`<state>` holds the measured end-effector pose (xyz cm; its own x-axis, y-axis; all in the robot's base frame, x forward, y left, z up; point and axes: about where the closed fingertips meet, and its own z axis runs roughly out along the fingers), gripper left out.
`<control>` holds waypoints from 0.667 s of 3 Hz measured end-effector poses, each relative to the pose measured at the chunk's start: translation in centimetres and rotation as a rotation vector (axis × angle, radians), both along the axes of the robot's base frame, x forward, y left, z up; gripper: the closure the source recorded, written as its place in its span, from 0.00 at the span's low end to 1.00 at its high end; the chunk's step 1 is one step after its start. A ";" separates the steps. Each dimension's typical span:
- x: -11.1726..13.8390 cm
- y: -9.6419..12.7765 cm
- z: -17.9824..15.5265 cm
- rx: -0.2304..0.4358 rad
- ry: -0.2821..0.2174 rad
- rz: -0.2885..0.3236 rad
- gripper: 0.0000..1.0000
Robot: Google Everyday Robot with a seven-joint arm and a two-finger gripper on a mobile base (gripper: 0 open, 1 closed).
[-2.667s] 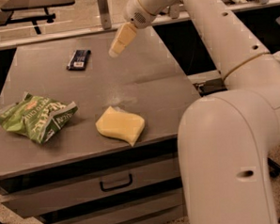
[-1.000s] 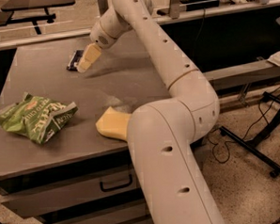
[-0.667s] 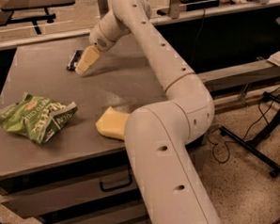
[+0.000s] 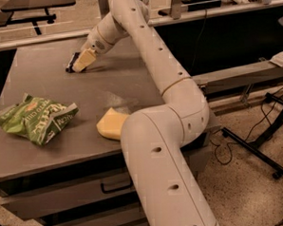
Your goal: Move rxbar blueberry near sponge
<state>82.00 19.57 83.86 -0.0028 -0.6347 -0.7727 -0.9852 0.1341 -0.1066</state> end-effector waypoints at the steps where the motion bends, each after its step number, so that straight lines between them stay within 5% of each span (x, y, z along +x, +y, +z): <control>1: -0.5 0.4 -0.1 -0.020 0.002 0.025 0.59; 2: -1.4 -1.1 0.6 -0.049 0.000 0.052 0.84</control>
Offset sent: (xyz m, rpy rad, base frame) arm -0.0088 -0.0452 0.0350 -0.0857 -0.0107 0.0810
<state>80.56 18.44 84.48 0.0311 -0.6710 -0.7408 -0.9907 0.0773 -0.1117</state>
